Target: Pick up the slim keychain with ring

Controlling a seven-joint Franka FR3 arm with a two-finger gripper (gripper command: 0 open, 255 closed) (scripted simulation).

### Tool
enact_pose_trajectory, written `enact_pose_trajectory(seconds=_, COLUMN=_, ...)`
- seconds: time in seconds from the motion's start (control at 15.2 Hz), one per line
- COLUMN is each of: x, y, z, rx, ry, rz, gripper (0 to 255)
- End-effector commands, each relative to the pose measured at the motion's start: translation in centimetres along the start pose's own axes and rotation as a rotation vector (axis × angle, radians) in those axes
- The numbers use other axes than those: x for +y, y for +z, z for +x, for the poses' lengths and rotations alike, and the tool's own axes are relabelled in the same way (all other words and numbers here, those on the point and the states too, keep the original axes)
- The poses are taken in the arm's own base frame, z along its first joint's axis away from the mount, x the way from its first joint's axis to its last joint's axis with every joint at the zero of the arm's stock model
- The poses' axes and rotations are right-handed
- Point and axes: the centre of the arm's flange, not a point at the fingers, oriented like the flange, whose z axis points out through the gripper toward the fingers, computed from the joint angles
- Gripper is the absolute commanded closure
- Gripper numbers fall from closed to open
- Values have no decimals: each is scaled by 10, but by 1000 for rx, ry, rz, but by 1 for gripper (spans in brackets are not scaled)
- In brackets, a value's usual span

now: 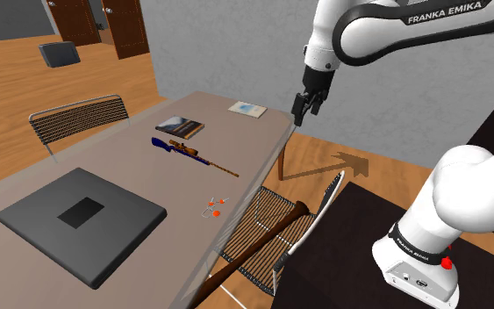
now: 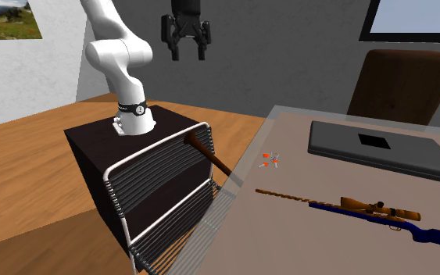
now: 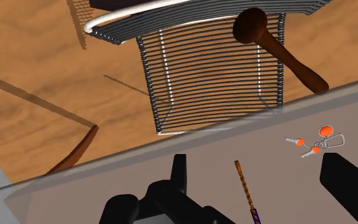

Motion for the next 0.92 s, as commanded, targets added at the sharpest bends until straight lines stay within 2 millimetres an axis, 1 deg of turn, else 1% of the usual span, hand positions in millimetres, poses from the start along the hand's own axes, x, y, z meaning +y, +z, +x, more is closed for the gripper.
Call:
enact_pose_trajectory(seconds=0.0, x=-16, y=23, z=8, rx=-4, ry=-4, rz=5, gripper=0)
enact_pose_trajectory(seconds=0.86, x=-114, y=151, z=65, rx=-36, ry=-31, rz=31, gripper=0)
